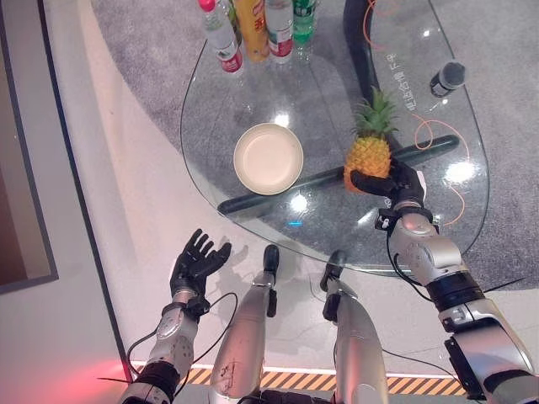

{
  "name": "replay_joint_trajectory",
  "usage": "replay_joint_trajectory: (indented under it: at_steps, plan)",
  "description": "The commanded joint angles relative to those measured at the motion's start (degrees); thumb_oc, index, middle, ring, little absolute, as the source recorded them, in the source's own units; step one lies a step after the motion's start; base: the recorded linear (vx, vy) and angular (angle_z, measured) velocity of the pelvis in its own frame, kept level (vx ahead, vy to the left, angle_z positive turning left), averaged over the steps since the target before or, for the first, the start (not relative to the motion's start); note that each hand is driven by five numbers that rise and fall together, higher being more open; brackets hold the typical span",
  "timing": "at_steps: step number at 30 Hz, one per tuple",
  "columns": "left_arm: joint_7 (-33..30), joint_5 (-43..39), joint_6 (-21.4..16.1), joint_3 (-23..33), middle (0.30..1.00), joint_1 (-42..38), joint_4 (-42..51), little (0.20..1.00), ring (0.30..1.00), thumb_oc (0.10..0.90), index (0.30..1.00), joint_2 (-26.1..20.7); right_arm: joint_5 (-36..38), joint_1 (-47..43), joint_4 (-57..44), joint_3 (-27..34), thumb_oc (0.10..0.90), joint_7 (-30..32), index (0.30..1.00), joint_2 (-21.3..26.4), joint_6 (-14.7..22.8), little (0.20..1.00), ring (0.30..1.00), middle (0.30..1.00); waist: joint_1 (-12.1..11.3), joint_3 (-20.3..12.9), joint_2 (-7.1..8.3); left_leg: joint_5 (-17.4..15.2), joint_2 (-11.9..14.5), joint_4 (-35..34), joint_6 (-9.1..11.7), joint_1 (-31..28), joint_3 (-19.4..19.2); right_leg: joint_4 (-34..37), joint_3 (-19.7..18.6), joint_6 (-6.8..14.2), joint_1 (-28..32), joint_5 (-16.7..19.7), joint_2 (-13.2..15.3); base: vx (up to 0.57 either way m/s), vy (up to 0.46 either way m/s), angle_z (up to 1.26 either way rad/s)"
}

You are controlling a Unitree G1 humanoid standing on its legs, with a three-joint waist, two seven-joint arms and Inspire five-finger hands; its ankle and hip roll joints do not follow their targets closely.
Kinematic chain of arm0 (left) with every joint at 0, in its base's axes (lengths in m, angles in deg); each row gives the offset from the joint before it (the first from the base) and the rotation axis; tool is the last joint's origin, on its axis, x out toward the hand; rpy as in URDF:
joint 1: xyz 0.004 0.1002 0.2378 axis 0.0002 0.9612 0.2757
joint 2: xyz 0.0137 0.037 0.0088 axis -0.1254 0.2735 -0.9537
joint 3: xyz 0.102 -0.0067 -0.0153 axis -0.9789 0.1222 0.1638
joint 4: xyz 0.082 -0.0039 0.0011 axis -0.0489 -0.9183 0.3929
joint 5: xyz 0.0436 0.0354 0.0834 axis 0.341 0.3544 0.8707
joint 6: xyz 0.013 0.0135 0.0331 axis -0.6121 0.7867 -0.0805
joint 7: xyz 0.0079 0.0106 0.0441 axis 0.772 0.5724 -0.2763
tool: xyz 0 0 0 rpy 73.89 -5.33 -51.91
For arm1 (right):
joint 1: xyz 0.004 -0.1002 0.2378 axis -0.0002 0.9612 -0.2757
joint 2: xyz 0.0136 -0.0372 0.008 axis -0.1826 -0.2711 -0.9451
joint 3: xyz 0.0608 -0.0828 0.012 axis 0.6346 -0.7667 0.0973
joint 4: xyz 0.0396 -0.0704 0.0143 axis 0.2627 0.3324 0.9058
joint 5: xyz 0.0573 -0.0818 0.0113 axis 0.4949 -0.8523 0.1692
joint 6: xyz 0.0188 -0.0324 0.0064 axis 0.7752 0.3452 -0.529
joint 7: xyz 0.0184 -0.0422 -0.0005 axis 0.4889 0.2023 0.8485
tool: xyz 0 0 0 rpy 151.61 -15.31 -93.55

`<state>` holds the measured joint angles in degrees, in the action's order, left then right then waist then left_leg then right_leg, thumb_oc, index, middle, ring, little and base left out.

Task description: Pick up the fruit to the plate

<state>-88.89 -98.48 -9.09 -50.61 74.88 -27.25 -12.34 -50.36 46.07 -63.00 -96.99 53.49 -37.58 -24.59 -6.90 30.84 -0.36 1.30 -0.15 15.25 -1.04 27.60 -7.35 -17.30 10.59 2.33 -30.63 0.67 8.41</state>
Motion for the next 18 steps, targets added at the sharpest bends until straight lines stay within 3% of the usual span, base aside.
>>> replay_joint_trajectory:
  at_steps: [1,9,18]
  plan:
    - [3.7,-2.9,-5.3,2.0,0.900,3.9,7.9,0.900,0.900,0.800,0.900,-1.3,-4.8,-2.1,-10.8,4.6,0.100,-6.1,0.300,2.3,8.8,0.200,0.300,0.300,0.3,-1.0,-1.74,-5.2,-2.5,0.2,-0.2,-3.9,-1.2,-5.4,3.2,1.1,2.8,-4.6,-2.7,0.00,0.000,0.00]
    - [9.8,-6.6,-4.1,2.4,0.900,4.4,21.8,0.900,0.900,0.800,0.900,-3.1,-8.7,1.9,-18.5,2.9,0.100,-18.7,0.300,1.7,11.7,0.200,0.300,0.300,0.2,-1.0,-1.29,-5.5,-2.5,0.6,-0.4,-5.5,-0.8,-5.0,4.0,1.1,5.2,-4.9,-2.3,-0.01,-0.043,0.00]
    - [12.3,-8.4,-1.1,-0.5,0.900,2.2,29.7,0.900,0.900,0.800,0.900,-5.5,-16.9,1.0,-21.6,-1.0,0.100,-26.1,0.300,5.8,12.4,0.200,0.300,0.300,-0.1,-1.0,-0.76,-5.4,-2.9,1.3,-0.6,-5.2,-0.1,-4.7,4.8,0.9,6.0,-4.5,-2.4,-0.01,-0.046,0.01]
